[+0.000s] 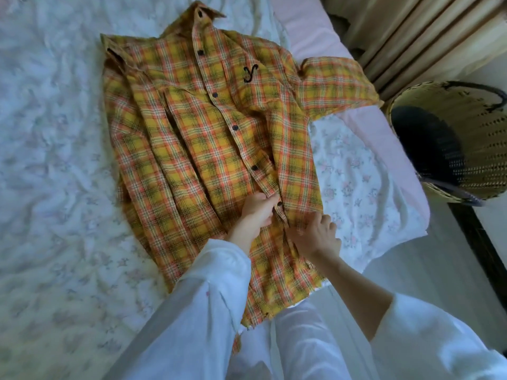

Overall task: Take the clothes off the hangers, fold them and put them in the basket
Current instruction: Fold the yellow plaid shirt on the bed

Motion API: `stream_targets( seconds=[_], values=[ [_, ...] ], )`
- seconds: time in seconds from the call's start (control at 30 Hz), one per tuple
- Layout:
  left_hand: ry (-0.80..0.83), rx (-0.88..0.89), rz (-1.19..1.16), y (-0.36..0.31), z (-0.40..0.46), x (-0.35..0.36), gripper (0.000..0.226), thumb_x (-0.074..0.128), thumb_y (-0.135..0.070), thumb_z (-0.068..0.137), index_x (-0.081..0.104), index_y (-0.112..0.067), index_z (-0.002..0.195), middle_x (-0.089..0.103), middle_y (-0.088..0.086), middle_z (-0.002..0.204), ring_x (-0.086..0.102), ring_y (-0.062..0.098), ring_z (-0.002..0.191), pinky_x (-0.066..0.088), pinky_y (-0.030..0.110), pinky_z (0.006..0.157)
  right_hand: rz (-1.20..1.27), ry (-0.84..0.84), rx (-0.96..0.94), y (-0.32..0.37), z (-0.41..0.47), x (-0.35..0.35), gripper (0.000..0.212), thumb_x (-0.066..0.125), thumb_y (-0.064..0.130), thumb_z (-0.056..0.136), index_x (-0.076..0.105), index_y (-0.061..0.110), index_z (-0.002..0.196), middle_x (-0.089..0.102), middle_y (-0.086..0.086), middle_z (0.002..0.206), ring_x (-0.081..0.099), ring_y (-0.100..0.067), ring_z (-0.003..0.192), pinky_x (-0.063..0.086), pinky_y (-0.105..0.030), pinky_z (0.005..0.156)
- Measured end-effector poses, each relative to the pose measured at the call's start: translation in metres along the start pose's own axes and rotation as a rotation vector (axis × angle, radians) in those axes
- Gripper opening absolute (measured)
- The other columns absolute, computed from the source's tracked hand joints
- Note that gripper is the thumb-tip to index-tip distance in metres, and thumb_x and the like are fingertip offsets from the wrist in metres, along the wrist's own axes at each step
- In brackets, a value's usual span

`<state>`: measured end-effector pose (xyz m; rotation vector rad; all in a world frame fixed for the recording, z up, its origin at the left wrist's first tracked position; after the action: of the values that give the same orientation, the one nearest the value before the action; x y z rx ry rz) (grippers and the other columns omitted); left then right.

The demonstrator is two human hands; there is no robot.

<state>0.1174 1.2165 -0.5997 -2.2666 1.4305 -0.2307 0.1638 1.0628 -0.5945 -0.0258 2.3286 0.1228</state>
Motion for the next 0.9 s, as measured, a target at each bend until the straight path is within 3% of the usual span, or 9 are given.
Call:
stream_targets(
  seconds=[0.13, 0.27, 0.4, 0.5, 0.57, 0.63, 0.7, 0.8, 0.9],
  values=[
    [-0.154, 0.061, -0.050, -0.003, 0.010, 0.006, 0.023, 0.056, -0.027, 0.093, 0.047, -0.014, 0.076, 0.048, 0.002, 0.072, 0.046, 0.019, 0.068, 0.045, 0.033, 0.071, -0.035, 0.092, 0.041, -0.028, 0.010, 0.011, 0.045, 0.054, 0.037, 0.086, 0.043, 0.011, 0.121, 0.042, -0.010, 0.121, 0.045, -0.031, 0.110, 0.047, -0.044, 0.084],
    [-0.222, 0.010, -0.212, 0.011, 0.005, -0.004, 0.022, 0.045, -0.027, 0.099, 0.051, -0.010, 0.111, 0.057, 0.004, 0.100, 0.057, 0.023, 0.094, 0.052, 0.040, 0.089, 0.313, -0.062, 0.127, -0.045, 0.016, -0.011, 0.009, 0.040, 0.009, 0.087, 0.046, 0.008, 0.094, 0.058, -0.009, 0.091, 0.053, -0.029, 0.078, 0.043, -0.035, 0.065],
    [-0.276, -0.007, -0.281, 0.021, -0.010, -0.016, 0.031, 0.036, -0.029, 0.102, 0.045, -0.012, 0.126, 0.050, -0.001, 0.098, 0.052, 0.020, 0.087, 0.048, 0.036, 0.081, 0.511, -0.184, 0.039, -0.058, 0.017, -0.037, 0.012, 0.036, 0.014, 0.096, 0.044, 0.006, 0.101, 0.061, -0.013, 0.095, 0.055, -0.032, 0.082, 0.045, -0.040, 0.070],
    [-0.214, 0.027, -0.277, 0.022, -0.017, -0.011, 0.029, 0.041, -0.037, 0.099, 0.049, -0.018, 0.119, 0.058, 0.002, 0.109, 0.056, 0.022, 0.096, 0.050, 0.043, 0.090, 0.515, -0.018, -0.203, -0.040, 0.014, -0.028, 0.012, 0.050, 0.025, 0.092, 0.049, 0.014, 0.098, 0.062, -0.010, 0.100, 0.057, -0.026, 0.090, 0.048, -0.037, 0.077],
    [-0.152, 0.042, -0.255, 0.025, -0.020, -0.003, 0.027, 0.050, -0.041, 0.095, 0.054, -0.020, 0.111, 0.061, 0.001, 0.112, 0.058, 0.022, 0.102, 0.050, 0.044, 0.092, 0.308, 0.151, -0.376, -0.024, 0.005, -0.007, 0.040, 0.059, 0.035, 0.081, 0.047, 0.027, 0.118, 0.051, -0.006, 0.118, 0.049, -0.022, 0.108, 0.048, -0.044, 0.090],
    [-0.127, 0.051, -0.255, 0.030, -0.022, 0.001, 0.018, 0.054, -0.038, 0.093, 0.059, -0.022, 0.100, 0.064, -0.002, 0.104, 0.061, 0.016, 0.097, 0.049, 0.037, 0.087, -0.026, 0.264, -0.405, -0.024, -0.001, 0.017, 0.087, 0.061, 0.038, 0.079, 0.007, 0.034, 0.146, 0.022, 0.000, 0.144, 0.026, -0.024, 0.131, 0.039, -0.050, 0.102],
    [-0.134, 0.049, -0.254, 0.037, -0.025, 0.000, 0.018, 0.053, -0.035, 0.094, 0.059, -0.020, 0.103, 0.064, 0.000, 0.110, 0.061, 0.015, 0.097, 0.048, 0.036, 0.087, -0.206, 0.199, -0.410, -0.027, -0.002, 0.025, 0.096, 0.059, 0.029, 0.082, -0.013, 0.036, 0.145, 0.011, 0.001, 0.148, 0.019, -0.026, 0.135, 0.036, -0.049, 0.104],
    [-0.149, 0.000, -0.282, 0.048, -0.028, -0.005, 0.036, 0.052, -0.034, 0.095, 0.050, -0.014, 0.124, 0.055, 0.005, 0.131, 0.058, 0.023, 0.111, 0.046, 0.036, 0.096, -0.172, 0.004, -0.369, -0.028, 0.008, 0.015, 0.062, 0.049, 0.025, 0.090, 0.018, 0.026, 0.144, 0.030, -0.005, 0.141, 0.033, -0.027, 0.127, 0.039, -0.045, 0.098],
    [-0.121, 0.006, -0.313, 0.049, -0.032, -0.005, 0.019, 0.050, -0.024, 0.097, 0.053, -0.011, 0.111, 0.060, 0.010, 0.121, 0.061, 0.022, 0.102, 0.049, 0.036, 0.092, -0.038, -0.008, -0.326, -0.031, 0.018, 0.008, 0.030, 0.039, 0.034, 0.096, 0.048, 0.016, 0.118, 0.050, -0.008, 0.116, 0.045, -0.028, 0.110, 0.042, -0.040, 0.079]
  ],
)
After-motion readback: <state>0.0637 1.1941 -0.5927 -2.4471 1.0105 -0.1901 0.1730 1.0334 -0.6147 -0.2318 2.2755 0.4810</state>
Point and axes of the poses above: each hand's wrist, its own z-axis towards the middle knuckle, its own x-axis out of the palm, y = z × x, the point moved 7 cm from there along z, towards the middle knuckle
